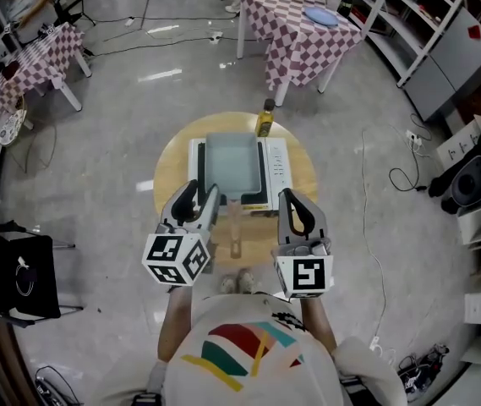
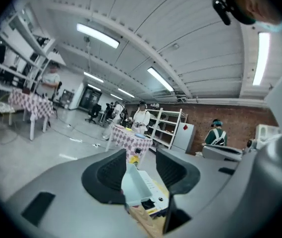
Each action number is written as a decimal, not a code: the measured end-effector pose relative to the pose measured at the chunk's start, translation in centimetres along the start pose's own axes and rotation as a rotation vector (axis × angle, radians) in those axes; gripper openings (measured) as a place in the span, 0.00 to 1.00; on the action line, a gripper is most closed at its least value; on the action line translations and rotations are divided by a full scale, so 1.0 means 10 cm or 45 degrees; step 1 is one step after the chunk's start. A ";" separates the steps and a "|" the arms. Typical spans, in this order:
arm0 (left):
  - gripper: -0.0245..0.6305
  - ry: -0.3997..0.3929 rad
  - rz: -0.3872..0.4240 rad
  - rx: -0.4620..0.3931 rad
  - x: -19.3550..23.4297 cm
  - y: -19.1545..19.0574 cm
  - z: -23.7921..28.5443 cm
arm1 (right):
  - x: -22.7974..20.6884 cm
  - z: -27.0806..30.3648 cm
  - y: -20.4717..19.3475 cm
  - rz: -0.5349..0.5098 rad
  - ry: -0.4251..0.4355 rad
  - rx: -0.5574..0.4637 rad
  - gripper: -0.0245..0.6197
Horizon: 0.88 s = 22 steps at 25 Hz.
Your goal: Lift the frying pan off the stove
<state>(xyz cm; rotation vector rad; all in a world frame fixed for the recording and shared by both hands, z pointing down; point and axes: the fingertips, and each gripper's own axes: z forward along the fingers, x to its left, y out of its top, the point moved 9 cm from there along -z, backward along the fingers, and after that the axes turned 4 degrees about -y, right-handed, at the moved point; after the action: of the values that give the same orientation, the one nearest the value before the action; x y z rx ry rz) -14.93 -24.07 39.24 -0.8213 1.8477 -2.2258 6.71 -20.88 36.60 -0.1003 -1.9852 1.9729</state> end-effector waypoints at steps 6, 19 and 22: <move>0.37 -0.204 -0.448 0.235 0.29 -0.43 0.24 | -0.07 0.00 -0.09 0.004 0.003 0.008 0.04; 0.47 -0.518 -1.228 0.548 0.54 -1.59 0.57 | -0.31 -0.04 -0.35 0.048 -0.023 0.084 0.04; 0.47 -0.546 -1.390 0.608 0.50 -1.69 0.60 | -0.35 -0.05 -0.40 0.060 -0.027 0.100 0.04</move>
<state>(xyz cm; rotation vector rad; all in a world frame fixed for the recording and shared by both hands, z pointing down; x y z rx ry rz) -12.25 -27.46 57.34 -2.2977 0.6109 -2.4581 10.88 -21.52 39.84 -0.1082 -1.9322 2.0872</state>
